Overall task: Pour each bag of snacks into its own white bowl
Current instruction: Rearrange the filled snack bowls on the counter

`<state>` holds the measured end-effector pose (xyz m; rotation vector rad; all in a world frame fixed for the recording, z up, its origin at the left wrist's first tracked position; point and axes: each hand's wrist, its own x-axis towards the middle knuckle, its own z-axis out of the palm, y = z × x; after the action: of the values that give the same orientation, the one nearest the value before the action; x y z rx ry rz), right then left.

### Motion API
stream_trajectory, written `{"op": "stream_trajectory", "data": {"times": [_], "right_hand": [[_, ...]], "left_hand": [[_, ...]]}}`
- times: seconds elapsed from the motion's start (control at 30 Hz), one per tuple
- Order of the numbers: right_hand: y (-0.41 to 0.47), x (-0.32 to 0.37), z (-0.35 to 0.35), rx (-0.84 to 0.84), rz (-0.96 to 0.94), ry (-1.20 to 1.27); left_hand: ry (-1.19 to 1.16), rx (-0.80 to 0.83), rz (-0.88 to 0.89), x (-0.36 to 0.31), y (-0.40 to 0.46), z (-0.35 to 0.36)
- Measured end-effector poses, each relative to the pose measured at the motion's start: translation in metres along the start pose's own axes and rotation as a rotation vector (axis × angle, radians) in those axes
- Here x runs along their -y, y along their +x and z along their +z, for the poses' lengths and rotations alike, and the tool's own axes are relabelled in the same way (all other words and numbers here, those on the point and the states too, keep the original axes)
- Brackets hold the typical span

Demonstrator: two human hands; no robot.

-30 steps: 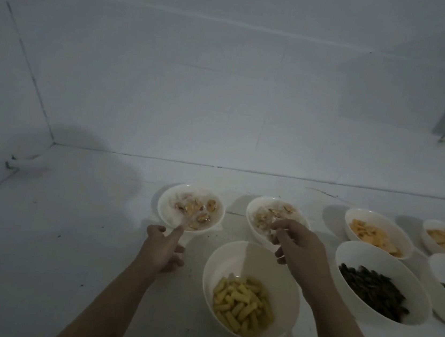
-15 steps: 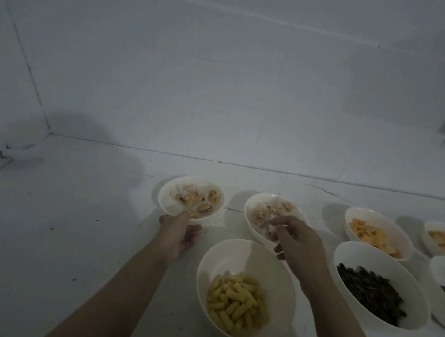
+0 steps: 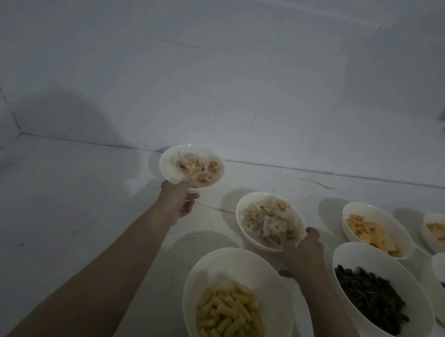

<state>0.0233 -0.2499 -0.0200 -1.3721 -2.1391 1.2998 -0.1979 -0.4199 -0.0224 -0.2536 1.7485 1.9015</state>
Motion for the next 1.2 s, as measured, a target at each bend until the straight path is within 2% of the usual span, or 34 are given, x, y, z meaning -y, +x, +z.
{"op": "stream_trajectory", "data": {"times": [0.1, 0.17, 0.27, 0.43, 0.7, 1.03, 1.2], "right_hand": [[0.015, -0.006, 0.006, 0.131, 0.167, 0.234], [0.024, -0.007, 0.006, 0.179, 0.171, 0.372], [0.035, -0.002, 0.010, 0.195, 0.123, 0.505], [0.059, 0.017, 0.033, 0.160, 0.193, 0.756], [0.082, 0.055, 0.054, 0.149, 0.209, 0.864], [0.091, 0.060, 0.069, 0.117, 0.183, 0.878], [0.077, 0.056, 0.061, 0.126, 0.243, 0.936]], "left_hand": [[0.010, -0.007, -0.005, -0.004, 0.011, 0.004], [0.014, -0.007, -0.009, -0.006, 0.017, 0.004], [0.009, -0.010, -0.015, -0.008, 0.026, 0.004], [0.017, -0.030, -0.022, -0.006, 0.035, 0.003], [0.006, -0.042, -0.016, -0.002, 0.048, -0.003], [0.023, -0.066, 0.039, 0.007, 0.050, -0.013], [0.047, -0.117, 0.107, 0.010, 0.030, -0.012]]}}
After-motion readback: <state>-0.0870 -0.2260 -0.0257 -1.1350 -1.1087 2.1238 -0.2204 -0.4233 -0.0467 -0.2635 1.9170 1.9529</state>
